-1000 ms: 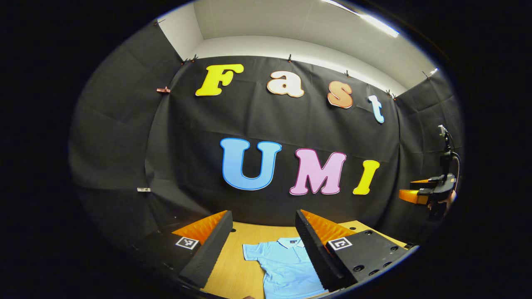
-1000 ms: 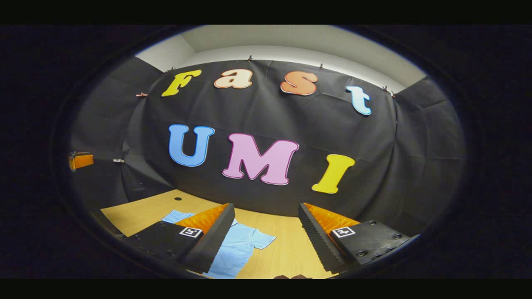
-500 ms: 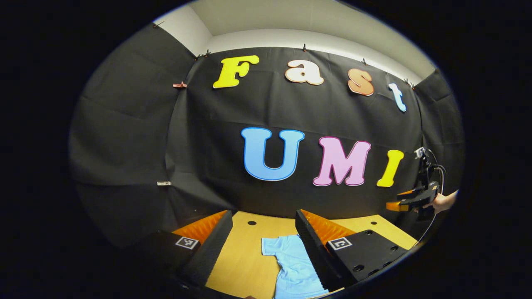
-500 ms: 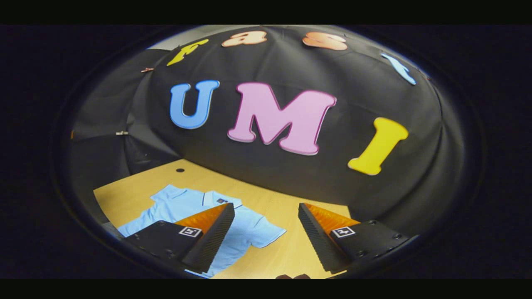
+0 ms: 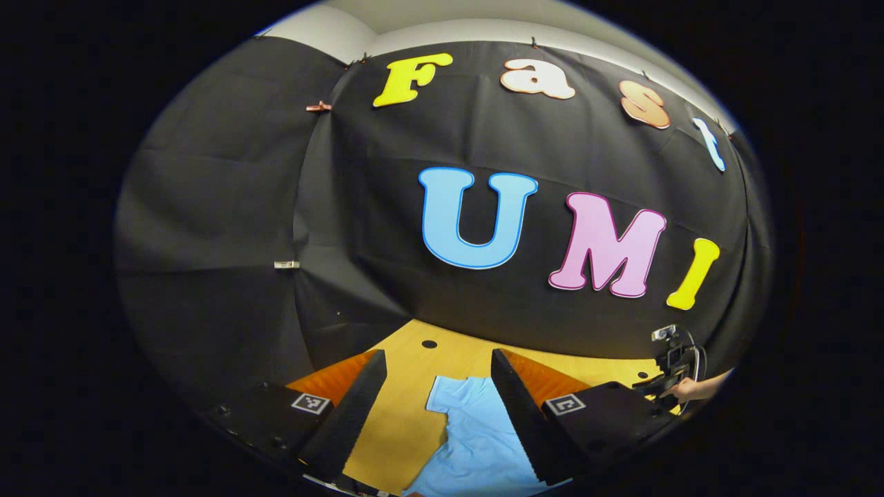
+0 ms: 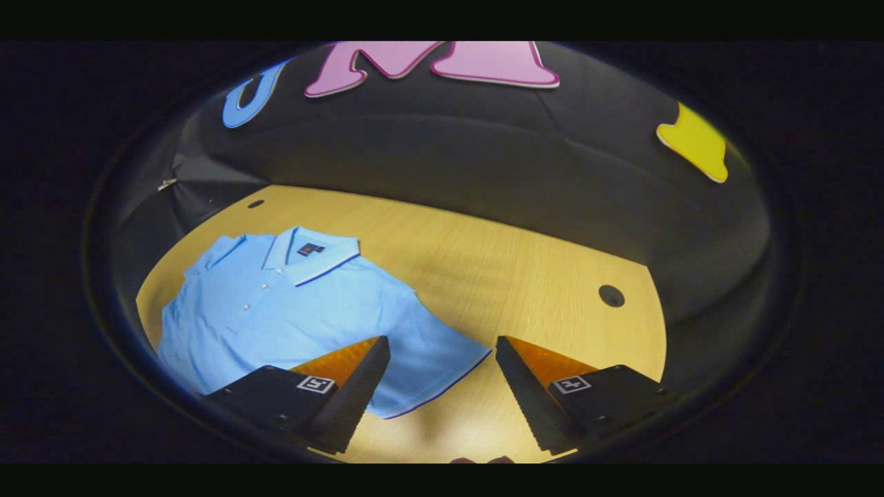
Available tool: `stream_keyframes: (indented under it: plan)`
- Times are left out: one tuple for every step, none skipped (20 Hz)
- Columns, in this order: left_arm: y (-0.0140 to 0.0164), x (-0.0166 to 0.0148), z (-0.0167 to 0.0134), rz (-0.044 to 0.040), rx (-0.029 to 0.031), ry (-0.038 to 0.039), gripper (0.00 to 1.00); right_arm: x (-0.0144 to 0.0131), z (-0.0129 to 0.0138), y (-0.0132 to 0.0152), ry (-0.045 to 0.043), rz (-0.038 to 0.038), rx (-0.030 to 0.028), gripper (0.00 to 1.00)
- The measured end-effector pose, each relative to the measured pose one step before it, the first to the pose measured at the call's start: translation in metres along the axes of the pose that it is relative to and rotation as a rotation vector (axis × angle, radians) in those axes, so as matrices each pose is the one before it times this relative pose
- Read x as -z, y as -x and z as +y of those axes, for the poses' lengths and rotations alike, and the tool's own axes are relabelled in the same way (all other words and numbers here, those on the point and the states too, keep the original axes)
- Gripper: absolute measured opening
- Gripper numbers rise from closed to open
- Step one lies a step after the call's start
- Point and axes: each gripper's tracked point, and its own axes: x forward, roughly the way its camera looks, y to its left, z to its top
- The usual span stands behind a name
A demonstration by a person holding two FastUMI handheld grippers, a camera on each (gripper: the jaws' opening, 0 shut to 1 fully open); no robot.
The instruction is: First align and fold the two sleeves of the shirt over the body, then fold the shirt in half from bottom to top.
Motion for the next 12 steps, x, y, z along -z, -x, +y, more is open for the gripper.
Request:
stream_keyframes:
  plan:
    - [-0.00302, 0.00399, -0.00346, 0.01363, -0.00140, -0.00367, 0.97, 0.00518, -0.00042, -0.00953, -0.01116, 0.01787, -0.00570, 0.98]
    - [-0.00337, 0.00202, -0.00078, 0.01566, -0.00622, -0.01050, 0.98, 0.00659, 0.00027, -0.00791, -0.01506, 0.02214, -0.00667, 0.97]
    - [-0.00335, 0.00300, -0.00031, 0.00497, -0.00362, -0.01077, 0.98, 0.00577, 0.00060, -0.00691, -0.01599, 0.02237, -0.00554, 0.97]
    - [-0.00004, -0.00364, -0.00018, -0.01133, 0.00266, -0.01256, 0.97, 0.00913, -0.00183, -0.00978, -0.01839, 0.03517, 0.00405, 0.98]
    - [-0.00266, -0.00029, -0.00131, -0.00246, 0.00703, -0.00424, 0.97, 0.00608, 0.00110, -0.00430, -0.00933, 0.02217, -0.00776, 0.98]
    - [-0.00287, -0.00100, -0.00108, 0.00369, 0.00717, -0.00301, 0.98, 0.01106, 0.00477, -0.00152, -0.01367, 0.04511, -0.02073, 0.98]
    - [-0.00792, -0.00139, -0.00029, 0.00051, 0.00595, -0.00405, 0.98, -0.00743, 0.00070, 0.00663, -0.01991, -0.04197, 0.00910, 0.98]
    - [-0.00332, -0.00420, 0.00082, -0.00673, 0.00565, -0.00439, 0.98, 0.00297, 0.00127, -0.01468, -0.01429, 0.03193, -0.00183, 0.80]
    - [-0.00094, -0.00136, 0.00189, -0.00749, 0.00478, -0.00311, 0.98, -0.00406, 0.00264, 0.00353, -0.00411, -0.01888, -0.00007, 0.61]
    - [-0.00067, 0.00037, 0.00040, 0.00027, 0.00713, -0.00206, 0.98, 0.00254, 0.00288, -0.00076, -0.00051, 0.00435, 0.00500, 0.43]
    - [-0.00028, 0.00190, 0.00148, 0.00349, 0.00441, -0.00326, 0.97, -0.00476, 0.00062, 0.00429, 0.00235, -0.00148, 0.01056, 0.25]
    - [-0.00051, -0.00056, 0.00375, 0.00019, 0.00121, -0.00575, 0.98, 0.00205, 0.00236, -0.00382, 0.00769, 0.00759, 0.01721, 0.07]
